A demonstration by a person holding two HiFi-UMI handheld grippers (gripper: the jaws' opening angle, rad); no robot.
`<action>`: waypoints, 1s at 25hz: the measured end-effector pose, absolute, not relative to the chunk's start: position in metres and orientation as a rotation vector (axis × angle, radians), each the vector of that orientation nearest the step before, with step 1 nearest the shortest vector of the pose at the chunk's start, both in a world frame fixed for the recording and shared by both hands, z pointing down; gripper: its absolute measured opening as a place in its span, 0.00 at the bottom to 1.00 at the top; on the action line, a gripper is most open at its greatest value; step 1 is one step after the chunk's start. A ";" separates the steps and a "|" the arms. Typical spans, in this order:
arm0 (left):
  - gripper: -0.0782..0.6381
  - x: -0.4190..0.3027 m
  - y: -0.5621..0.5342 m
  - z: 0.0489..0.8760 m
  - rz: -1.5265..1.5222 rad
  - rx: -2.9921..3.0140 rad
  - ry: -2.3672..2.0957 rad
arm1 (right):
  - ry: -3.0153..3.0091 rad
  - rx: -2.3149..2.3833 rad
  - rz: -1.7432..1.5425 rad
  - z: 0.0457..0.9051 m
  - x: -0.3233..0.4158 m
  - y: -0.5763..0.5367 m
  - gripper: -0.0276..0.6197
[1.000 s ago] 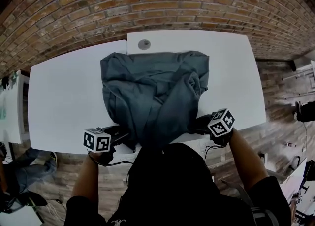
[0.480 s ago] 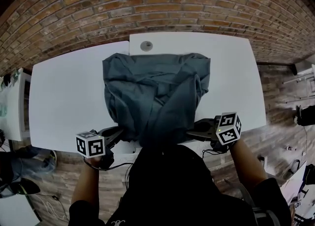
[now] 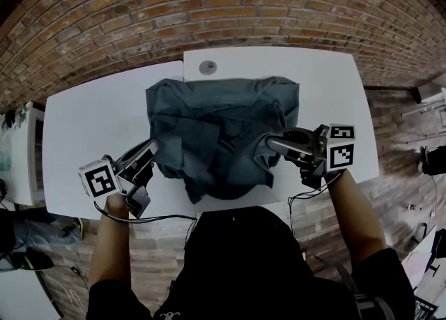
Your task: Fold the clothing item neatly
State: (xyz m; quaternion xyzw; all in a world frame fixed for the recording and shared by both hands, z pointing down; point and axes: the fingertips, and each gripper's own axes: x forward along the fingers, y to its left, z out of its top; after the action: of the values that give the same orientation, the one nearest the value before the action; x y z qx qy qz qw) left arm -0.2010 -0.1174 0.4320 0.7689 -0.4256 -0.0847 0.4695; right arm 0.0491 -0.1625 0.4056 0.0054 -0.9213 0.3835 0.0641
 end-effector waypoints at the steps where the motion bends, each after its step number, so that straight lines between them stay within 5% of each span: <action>1: 0.15 -0.208 -0.130 0.428 -0.202 1.899 -1.064 | -2.788 0.048 1.144 0.403 0.046 -0.175 0.06; 20: 0.16 -0.290 -0.321 0.509 -0.133 1.684 -1.229 | -2.421 1.065 1.497 0.502 0.085 -0.440 0.07; 25: 0.37 -0.281 -0.316 0.528 0.097 1.816 -1.210 | -2.341 0.859 1.453 0.529 0.082 -0.423 0.31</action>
State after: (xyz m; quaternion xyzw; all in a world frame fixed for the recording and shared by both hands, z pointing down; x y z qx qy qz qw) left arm -0.2808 -0.3157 0.5281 0.7378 -0.4918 0.0394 0.4606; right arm 0.0821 -0.4230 0.5291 0.2953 -0.8045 0.4994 0.1271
